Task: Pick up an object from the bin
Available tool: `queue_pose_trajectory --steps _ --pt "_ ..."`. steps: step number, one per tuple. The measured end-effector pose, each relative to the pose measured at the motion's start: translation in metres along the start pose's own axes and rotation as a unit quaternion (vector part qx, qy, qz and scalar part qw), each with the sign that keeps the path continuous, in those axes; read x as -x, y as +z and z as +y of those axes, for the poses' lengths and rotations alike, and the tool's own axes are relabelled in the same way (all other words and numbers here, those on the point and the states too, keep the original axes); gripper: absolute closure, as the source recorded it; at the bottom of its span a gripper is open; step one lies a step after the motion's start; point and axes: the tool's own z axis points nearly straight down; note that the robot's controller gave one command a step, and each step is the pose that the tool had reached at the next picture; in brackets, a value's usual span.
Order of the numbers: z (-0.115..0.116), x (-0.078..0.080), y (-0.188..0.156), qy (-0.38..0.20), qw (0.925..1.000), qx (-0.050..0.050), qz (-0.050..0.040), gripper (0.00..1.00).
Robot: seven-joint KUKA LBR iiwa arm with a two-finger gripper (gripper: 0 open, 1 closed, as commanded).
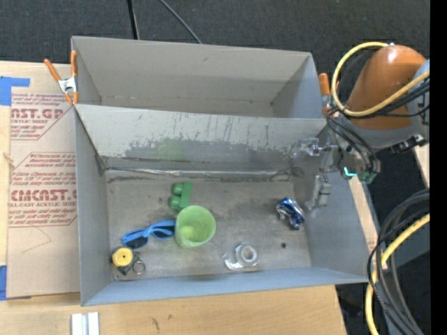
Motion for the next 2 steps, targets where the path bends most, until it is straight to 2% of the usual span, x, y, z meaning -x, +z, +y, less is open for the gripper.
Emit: queue_pose_trajectory --steps 1,2 --pt "-0.0171 -0.0491 0.1079 -0.048 0.9988 0.001 0.0013 0.00" --pt "-0.0167 -0.0455 0.1032 -0.049 0.9988 0.000 -0.0032 1.00"
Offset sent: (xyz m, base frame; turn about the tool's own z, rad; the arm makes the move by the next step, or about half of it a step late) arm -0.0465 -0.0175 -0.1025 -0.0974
